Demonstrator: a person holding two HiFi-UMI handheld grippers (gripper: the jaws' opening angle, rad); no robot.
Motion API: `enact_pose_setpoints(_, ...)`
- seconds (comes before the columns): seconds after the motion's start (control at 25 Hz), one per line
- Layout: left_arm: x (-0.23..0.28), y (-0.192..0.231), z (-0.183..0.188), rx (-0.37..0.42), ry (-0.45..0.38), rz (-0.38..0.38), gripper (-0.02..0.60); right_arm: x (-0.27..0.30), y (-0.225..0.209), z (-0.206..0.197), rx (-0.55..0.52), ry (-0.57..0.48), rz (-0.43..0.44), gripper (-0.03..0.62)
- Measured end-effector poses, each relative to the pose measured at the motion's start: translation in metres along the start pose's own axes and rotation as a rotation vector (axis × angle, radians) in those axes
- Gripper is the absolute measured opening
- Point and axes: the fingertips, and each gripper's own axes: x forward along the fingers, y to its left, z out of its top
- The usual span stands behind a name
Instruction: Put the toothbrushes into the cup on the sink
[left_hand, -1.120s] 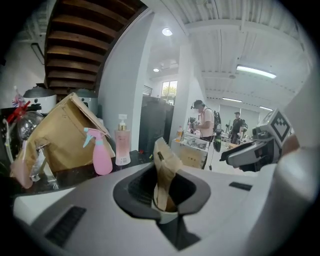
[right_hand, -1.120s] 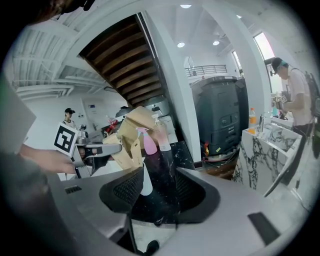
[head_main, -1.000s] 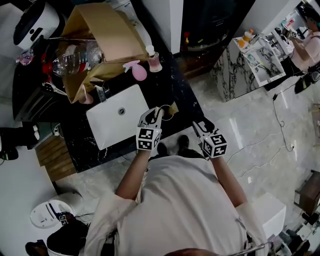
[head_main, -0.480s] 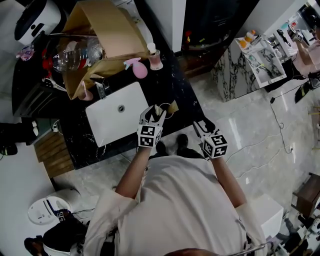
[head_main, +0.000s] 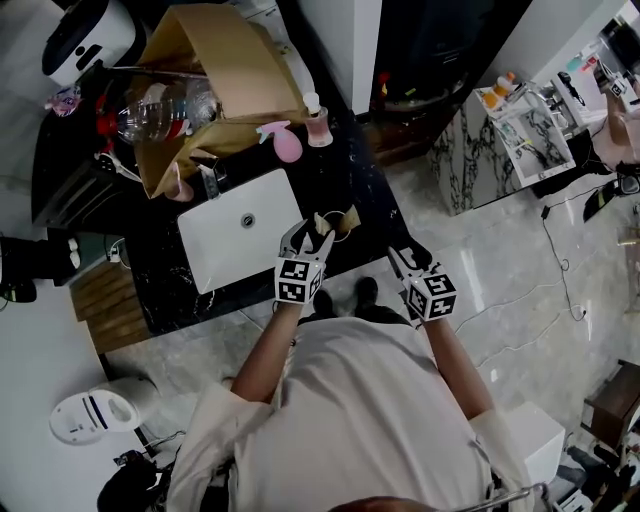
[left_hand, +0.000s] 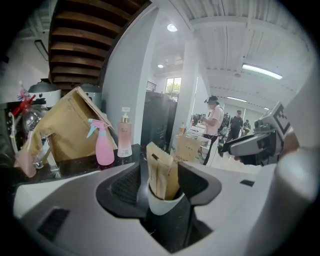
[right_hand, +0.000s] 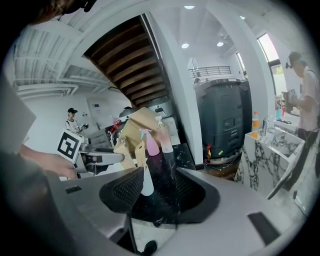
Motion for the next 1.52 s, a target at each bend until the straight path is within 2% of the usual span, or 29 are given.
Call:
enact_pose_setpoints(0.32, -0.035, 0.0, 0.034, -0.037, -0.087, -0.007, 0.235, -0.003, 0.006, 0.026, -0.034, -0.031, 0.013, 0.187)
enact_pose_setpoints(0.48, -0.054, 0.002, 0.05, -0.043, -0.12, -0.009, 0.207, -0.006, 0.014, 0.044, -0.061, -0.063, 0.033, 0.135)
enact_pose_setpoints(0.6, -0.066, 0.001, 0.057, -0.046, -0.14, -0.016, 0.199, -0.008, 0.02, 0.056, -0.079, -0.082, 0.05, 0.12)
enact_pose_setpoints(1.12, -0.116, 0.014, 0.075, -0.05, -0.171, 0.06, 0.081, -0.018, 0.051, 0.1, -0.162, -0.135, 0.139, 0.052)
enact_pose_setpoints(1.52, -0.151, 0.023, 0.093, -0.033, -0.218, 0.107, 0.017, -0.027, 0.068, 0.125, -0.199, -0.19, 0.179, 0.038)
